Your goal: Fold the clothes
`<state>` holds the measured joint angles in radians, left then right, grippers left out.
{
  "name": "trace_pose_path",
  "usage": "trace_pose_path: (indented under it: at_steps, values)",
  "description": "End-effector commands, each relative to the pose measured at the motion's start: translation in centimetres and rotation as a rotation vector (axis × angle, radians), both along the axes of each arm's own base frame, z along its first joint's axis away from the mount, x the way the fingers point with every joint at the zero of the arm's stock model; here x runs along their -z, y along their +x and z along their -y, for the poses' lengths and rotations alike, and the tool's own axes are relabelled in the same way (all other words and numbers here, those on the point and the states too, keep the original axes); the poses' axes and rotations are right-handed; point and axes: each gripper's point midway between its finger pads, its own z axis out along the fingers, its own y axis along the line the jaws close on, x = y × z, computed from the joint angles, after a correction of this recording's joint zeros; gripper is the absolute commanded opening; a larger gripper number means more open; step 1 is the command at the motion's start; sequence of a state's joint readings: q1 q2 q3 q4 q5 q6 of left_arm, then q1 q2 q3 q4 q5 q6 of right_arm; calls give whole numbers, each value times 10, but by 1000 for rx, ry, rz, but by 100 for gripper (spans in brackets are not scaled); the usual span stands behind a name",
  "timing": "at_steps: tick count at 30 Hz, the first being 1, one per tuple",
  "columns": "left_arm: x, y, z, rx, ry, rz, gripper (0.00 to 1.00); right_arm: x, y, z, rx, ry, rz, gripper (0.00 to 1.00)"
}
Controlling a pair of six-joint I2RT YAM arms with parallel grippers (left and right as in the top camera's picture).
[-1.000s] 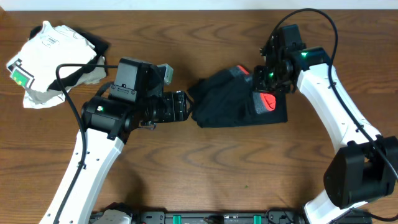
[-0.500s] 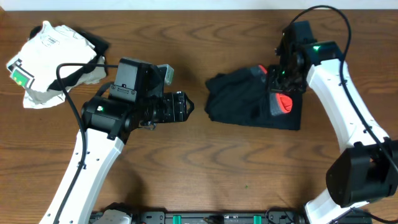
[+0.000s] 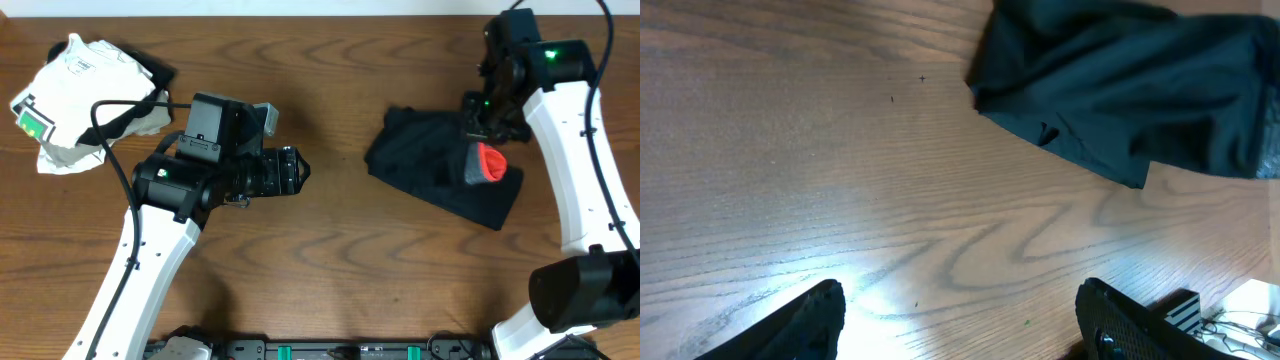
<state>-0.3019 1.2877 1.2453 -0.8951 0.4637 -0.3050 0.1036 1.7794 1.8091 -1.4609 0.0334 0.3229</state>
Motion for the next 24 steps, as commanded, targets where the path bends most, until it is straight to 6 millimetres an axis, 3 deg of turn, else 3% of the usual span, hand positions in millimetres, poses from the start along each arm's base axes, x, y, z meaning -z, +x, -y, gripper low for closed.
trace_pose_path:
  at_steps: [1,7,17,24]
  values:
    - [-3,3,-3,8,17,21,76,-10,-8,30,97,-73,2,1]
    - [-4,4,-2,8,16,22,76,-10,-31,64,172,-148,-85,2]
    - [-3,3,-2,8,16,22,76,-12,-61,98,259,-250,-190,2]
    - [-3,3,-2,8,17,21,76,-7,-71,116,316,-265,-227,5]
